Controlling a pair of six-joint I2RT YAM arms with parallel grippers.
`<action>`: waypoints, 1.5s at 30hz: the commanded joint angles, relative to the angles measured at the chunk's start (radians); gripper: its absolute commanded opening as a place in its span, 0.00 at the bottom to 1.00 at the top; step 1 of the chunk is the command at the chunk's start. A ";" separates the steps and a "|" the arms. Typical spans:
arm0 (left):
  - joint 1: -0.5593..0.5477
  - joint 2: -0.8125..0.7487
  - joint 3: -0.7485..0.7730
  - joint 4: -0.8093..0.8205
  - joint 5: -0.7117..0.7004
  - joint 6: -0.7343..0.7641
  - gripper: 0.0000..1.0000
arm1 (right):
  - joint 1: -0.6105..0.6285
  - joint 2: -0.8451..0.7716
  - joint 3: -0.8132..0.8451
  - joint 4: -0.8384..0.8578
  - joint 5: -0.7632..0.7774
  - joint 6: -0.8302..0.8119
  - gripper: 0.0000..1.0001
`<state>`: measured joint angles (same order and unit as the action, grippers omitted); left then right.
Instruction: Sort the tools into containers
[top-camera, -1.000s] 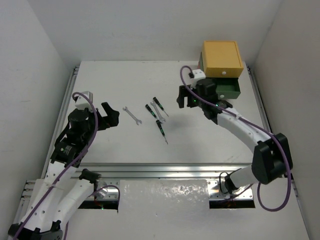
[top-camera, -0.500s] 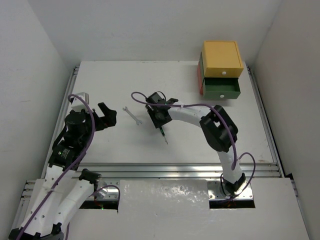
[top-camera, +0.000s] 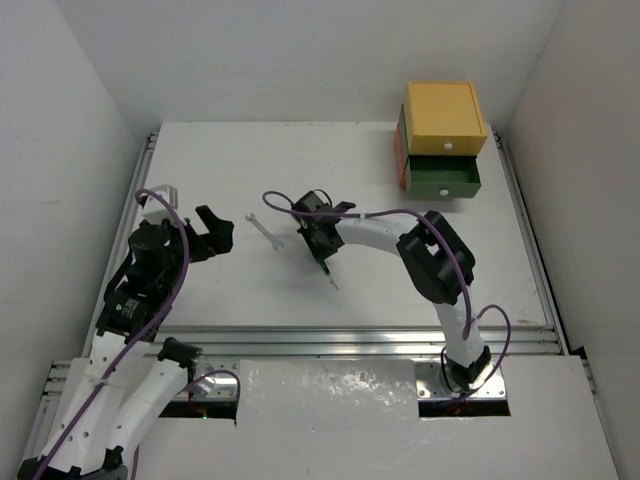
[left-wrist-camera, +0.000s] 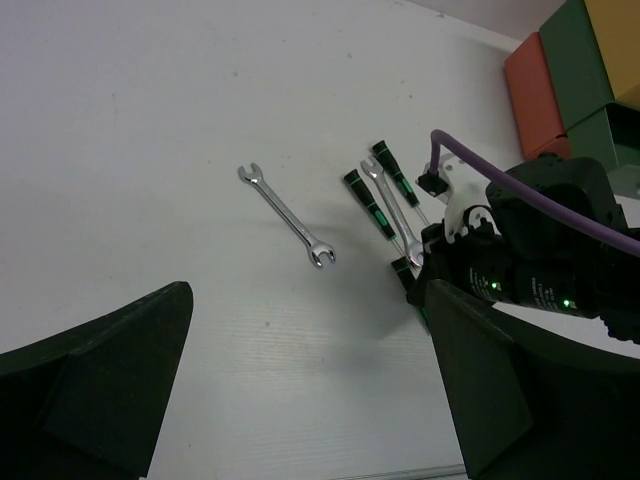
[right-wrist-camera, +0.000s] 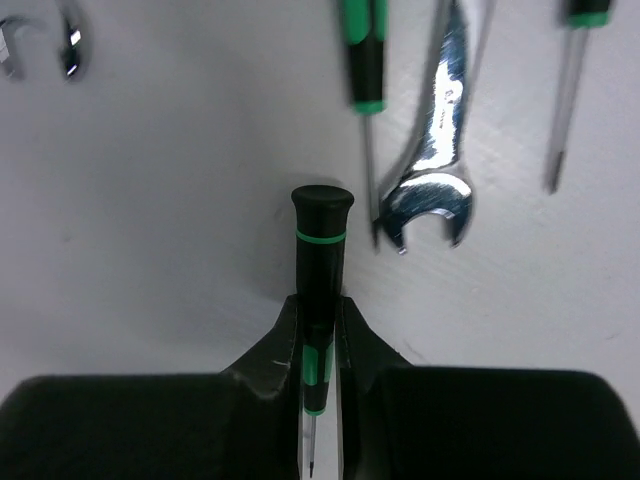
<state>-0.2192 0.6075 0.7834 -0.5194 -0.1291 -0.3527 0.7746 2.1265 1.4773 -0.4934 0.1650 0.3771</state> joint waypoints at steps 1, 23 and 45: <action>0.012 -0.008 0.004 0.039 0.011 -0.002 1.00 | 0.009 -0.111 -0.046 0.052 -0.164 -0.015 0.06; 0.014 -0.012 0.002 0.039 0.011 -0.003 1.00 | -0.770 -0.557 -0.125 0.221 0.265 0.785 0.09; 0.014 -0.003 0.008 0.036 -0.006 -0.003 1.00 | -0.493 -0.427 0.055 0.434 -0.160 0.163 0.65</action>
<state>-0.2150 0.6086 0.7834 -0.5194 -0.1158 -0.3527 0.1333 1.7123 1.4670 -0.1692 0.1417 0.8299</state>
